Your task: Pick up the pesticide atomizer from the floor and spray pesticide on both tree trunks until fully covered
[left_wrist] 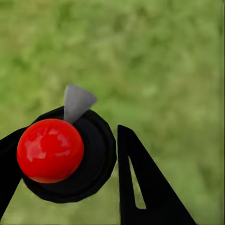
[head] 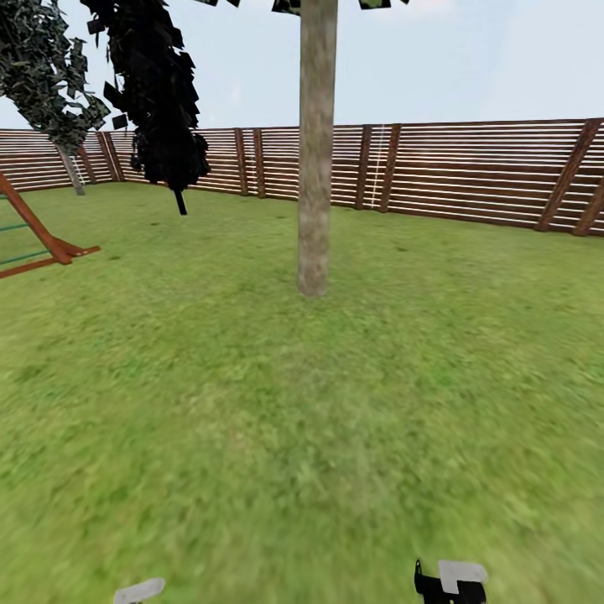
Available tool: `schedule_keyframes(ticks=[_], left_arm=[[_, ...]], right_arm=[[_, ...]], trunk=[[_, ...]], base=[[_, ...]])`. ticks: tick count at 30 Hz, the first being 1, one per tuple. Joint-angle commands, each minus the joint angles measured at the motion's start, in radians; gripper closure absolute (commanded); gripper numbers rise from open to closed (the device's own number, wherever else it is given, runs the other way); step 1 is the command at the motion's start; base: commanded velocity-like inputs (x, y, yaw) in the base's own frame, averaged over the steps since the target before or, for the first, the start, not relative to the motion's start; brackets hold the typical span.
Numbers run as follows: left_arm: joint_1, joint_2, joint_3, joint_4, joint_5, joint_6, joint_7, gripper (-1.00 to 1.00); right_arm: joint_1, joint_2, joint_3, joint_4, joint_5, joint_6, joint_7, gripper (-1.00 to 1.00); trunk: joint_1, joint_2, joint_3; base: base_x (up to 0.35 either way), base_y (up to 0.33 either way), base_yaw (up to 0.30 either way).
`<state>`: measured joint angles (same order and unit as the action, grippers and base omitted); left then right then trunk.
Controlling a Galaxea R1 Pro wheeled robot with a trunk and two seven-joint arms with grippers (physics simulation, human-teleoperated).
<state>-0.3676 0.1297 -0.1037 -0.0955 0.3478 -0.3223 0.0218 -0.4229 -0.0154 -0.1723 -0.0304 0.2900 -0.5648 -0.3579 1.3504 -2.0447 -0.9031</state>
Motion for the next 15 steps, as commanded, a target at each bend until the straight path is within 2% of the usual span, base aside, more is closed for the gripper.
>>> schedule_keyframes(ticks=[1, 15], left_arm=[[-0.001, 0.0, -0.009, 0.0, 0.007, -0.003, 0.003, 1.0], [-0.001, -0.001, -0.009, 0.0, 0.007, -0.003, 0.003, 1.0]], right_arm=[[-0.001, 0.0, -0.007, 0.001, 0.011, -0.002, -0.004, -1.0], [-0.001, 0.0, -0.007, 0.001, 0.011, -0.003, -0.004, -1.0]], trunk=[[0.0, 0.0, -0.001], [0.0, 0.0, -0.001]], base=[[0.337, 0.0, 0.0], [0.337, 0.0, 0.0]])
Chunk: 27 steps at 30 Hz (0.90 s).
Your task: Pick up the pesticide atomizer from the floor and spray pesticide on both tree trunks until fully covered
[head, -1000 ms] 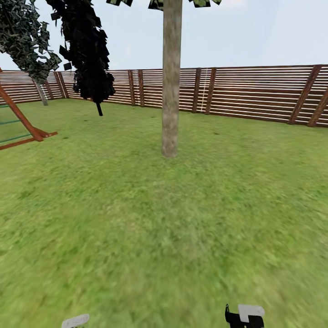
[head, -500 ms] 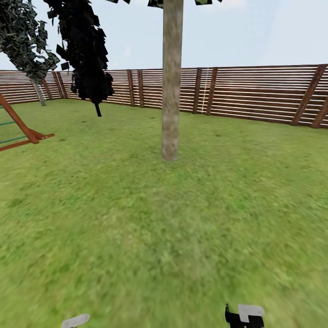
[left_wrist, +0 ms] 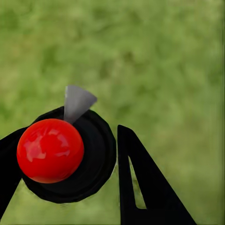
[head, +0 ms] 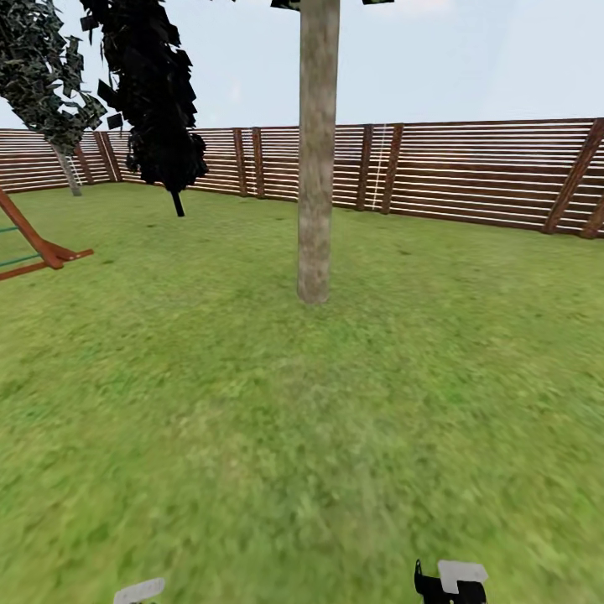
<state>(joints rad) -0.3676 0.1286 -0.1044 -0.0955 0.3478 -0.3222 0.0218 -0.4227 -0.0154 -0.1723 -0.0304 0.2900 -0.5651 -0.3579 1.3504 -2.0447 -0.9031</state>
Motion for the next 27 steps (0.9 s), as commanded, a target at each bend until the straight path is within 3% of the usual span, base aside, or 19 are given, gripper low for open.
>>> schedule_keyframes(ticks=[1, 27], left_arm=[[0.0, 0.0, -0.009, 0.0, 0.007, -0.003, 0.003, 1.0], [0.001, 0.0, -0.008, 0.0, 0.007, -0.003, 0.003, 1.0]], right_arm=[[-0.001, 0.0, -0.007, 0.001, 0.011, -0.002, -0.004, -1.0], [-0.001, 0.0, -0.007, 0.001, 0.011, -0.002, -0.004, -1.0]], trunk=[[0.0, 0.0, -0.001], [0.0, 0.0, -0.001]], base=[[0.337, 0.0, 0.0], [0.337, 0.0, 0.0]])
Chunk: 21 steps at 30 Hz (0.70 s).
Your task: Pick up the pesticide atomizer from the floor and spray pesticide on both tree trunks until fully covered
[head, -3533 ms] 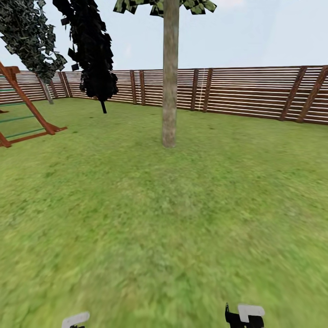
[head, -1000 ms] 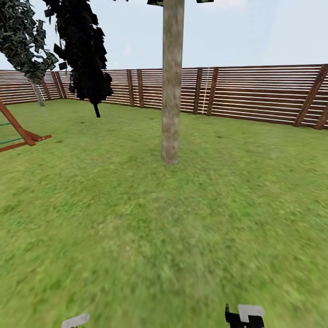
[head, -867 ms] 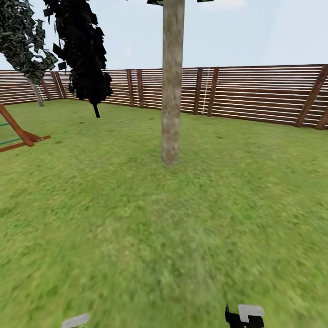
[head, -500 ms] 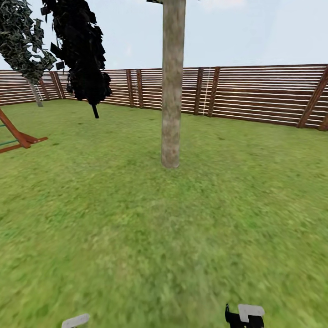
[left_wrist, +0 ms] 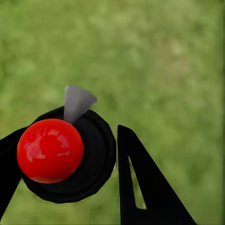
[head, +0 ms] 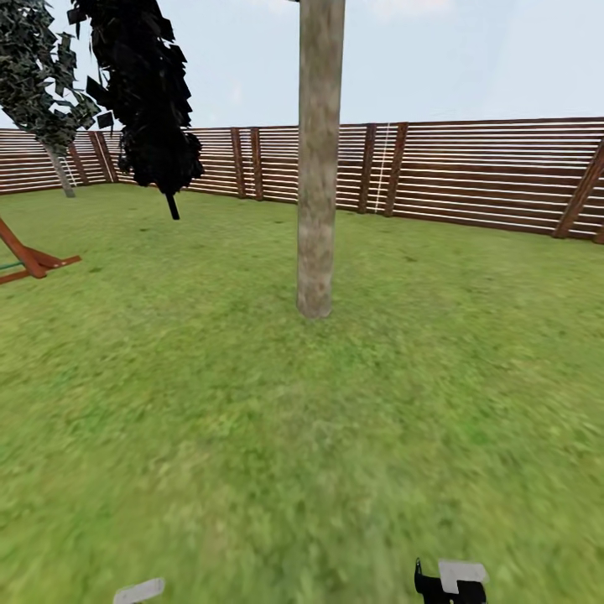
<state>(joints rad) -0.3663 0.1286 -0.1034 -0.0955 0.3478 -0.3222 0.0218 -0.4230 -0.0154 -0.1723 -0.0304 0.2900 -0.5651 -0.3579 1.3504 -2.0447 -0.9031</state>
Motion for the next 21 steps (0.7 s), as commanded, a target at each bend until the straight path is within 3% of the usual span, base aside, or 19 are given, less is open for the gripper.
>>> schedule_keyframes(ticks=[1, 15, 21], left_arm=[[0.0, 0.0, -0.009, 0.0, 0.007, -0.003, 0.003, 1.0], [0.0, 0.0, -0.009, 0.0, 0.007, -0.003, 0.003, 1.0], [0.0, 0.0, -0.009, 0.0, 0.007, -0.003, 0.003, 1.0]], right_arm=[[-0.001, 0.0, -0.007, 0.001, 0.011, -0.002, -0.004, -1.0], [0.0, 0.001, -0.007, 0.001, 0.01, -0.002, -0.004, -1.0], [0.0, 0.0, -0.007, 0.001, 0.01, -0.002, -0.004, -1.0]], trunk=[[0.0, 0.0, -0.001], [0.0, 0.0, -0.001], [0.0, 0.0, -0.001]], base=[[0.337, 0.0, 0.0], [0.337, 0.0, -0.001], [0.337, 0.0, -0.212]])
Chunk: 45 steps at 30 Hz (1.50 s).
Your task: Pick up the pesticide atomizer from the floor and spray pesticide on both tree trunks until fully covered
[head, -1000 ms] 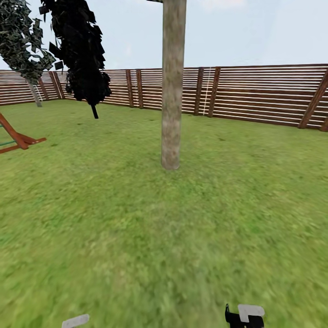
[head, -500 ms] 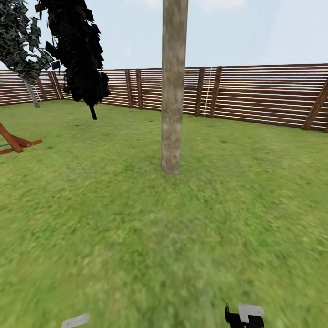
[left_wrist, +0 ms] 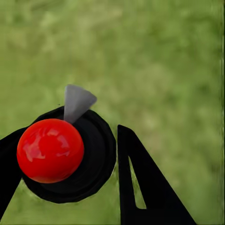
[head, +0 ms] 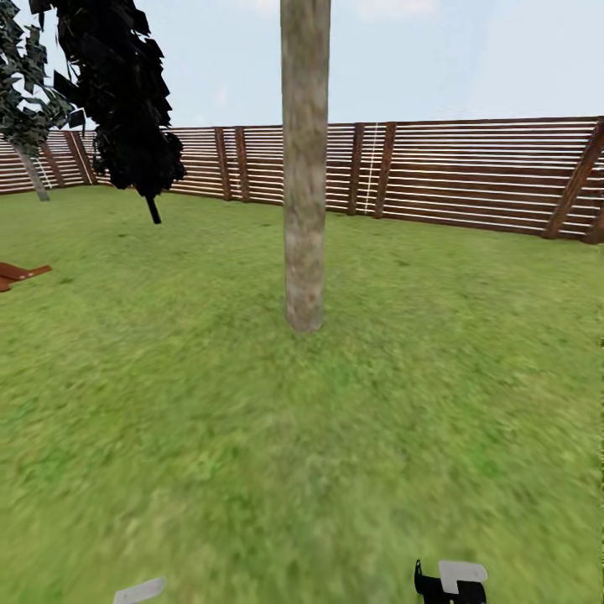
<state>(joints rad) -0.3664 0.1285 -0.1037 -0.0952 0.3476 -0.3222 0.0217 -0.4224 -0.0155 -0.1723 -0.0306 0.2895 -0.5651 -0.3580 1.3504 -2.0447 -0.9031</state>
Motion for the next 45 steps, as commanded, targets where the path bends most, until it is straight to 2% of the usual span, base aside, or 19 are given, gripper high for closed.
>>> schedule_keyframes(ticks=[1, 45], left_arm=[[0.0, 0.0, -0.009, 0.0, 0.007, -0.003, 0.003, 1.0], [0.0, 0.003, -0.008, -0.004, 0.008, -0.004, 0.002, 1.0]], right_arm=[[-0.001, 0.0, -0.007, 0.001, 0.011, -0.002, -0.004, -1.0], [-0.001, 0.0, -0.007, 0.001, 0.011, -0.004, -0.005, -1.0]], trunk=[[0.0, 0.0, -0.001], [0.0, 0.0, -0.001]], base=[[0.337, 0.0, -0.164], [0.337, 0.0, -0.006]])
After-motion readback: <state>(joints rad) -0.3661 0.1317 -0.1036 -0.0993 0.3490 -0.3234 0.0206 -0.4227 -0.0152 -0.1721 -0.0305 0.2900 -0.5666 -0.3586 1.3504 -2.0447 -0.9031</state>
